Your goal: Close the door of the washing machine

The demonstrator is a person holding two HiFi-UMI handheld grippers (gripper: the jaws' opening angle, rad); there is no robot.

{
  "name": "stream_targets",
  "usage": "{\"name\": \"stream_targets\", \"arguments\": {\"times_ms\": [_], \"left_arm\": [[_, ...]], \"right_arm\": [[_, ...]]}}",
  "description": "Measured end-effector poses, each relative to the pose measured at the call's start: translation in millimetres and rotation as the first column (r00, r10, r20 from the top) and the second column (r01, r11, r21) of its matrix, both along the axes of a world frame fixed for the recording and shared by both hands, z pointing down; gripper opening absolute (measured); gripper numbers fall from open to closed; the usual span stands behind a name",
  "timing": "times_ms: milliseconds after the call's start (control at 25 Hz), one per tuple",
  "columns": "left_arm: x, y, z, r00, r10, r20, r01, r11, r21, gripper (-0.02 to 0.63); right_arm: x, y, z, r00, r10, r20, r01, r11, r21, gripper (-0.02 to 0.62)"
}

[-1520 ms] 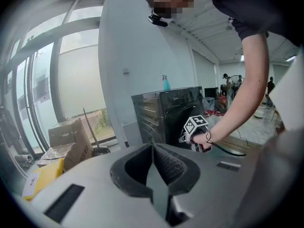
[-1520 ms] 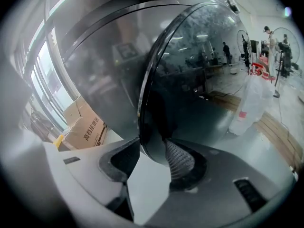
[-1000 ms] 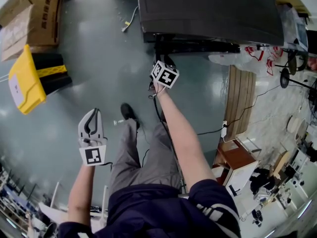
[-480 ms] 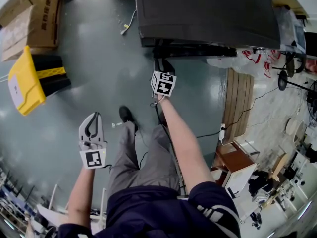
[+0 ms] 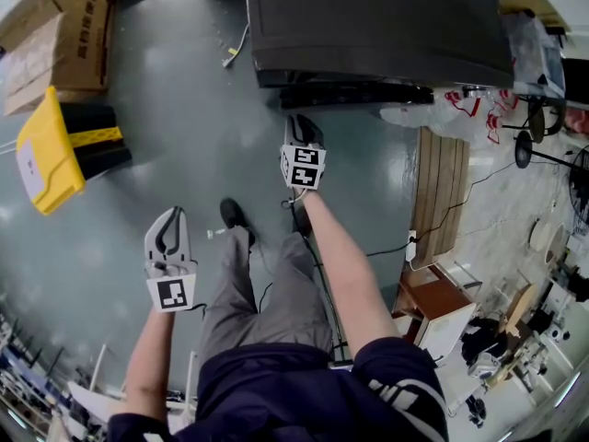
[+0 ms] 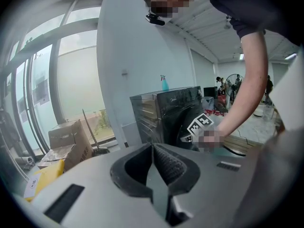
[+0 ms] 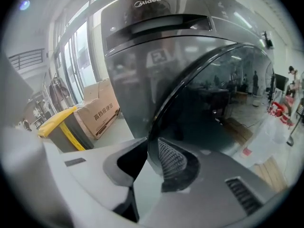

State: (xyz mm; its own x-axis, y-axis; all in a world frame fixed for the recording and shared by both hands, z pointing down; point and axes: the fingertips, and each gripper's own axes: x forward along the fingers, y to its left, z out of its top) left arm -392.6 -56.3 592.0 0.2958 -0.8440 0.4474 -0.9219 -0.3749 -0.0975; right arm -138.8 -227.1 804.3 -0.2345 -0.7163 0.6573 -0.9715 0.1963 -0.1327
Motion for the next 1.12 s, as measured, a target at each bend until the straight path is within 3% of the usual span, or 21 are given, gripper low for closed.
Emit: {"name": "stream_targets", "arguments": {"times_ms": [200, 360, 600, 1120], "left_arm": [[1.3, -2.3, -6.9, 1.0, 0.003, -0.002, -0.003, 1.0, 0.019, 0.034], [3.7, -7.1, -11.7, 1.0, -0.003, -0.009, 0.003, 0.999, 0.034, 0.034], [12.0, -19.0, -29.9, 1.0, -0.005, -0.014, 0.006, 0.997, 0.071, 0.034], [35.3, -39.0, -93.3, 0.998, -0.013, -0.059, 0.023, 0.985, 0.168, 0.034]], "right_arm": [[1.0, 4.6, -19.8, 0.999, -0.026, -0.02, 0.028, 0.998, 0.063, 0.086], [-3.2, 9.9, -46.3, 0.997, -0.067, -0.044, 0.072, 0.987, 0.143, 0.041], [0.8, 20.3, -76.4, 0.996, -0.092, -0.008, 0.091, 0.974, 0.205, 0.025], [5.8, 36.0, -200.7, 0.988, -0.153, 0.033, 0.131, 0.922, 0.365, 0.02]]}}
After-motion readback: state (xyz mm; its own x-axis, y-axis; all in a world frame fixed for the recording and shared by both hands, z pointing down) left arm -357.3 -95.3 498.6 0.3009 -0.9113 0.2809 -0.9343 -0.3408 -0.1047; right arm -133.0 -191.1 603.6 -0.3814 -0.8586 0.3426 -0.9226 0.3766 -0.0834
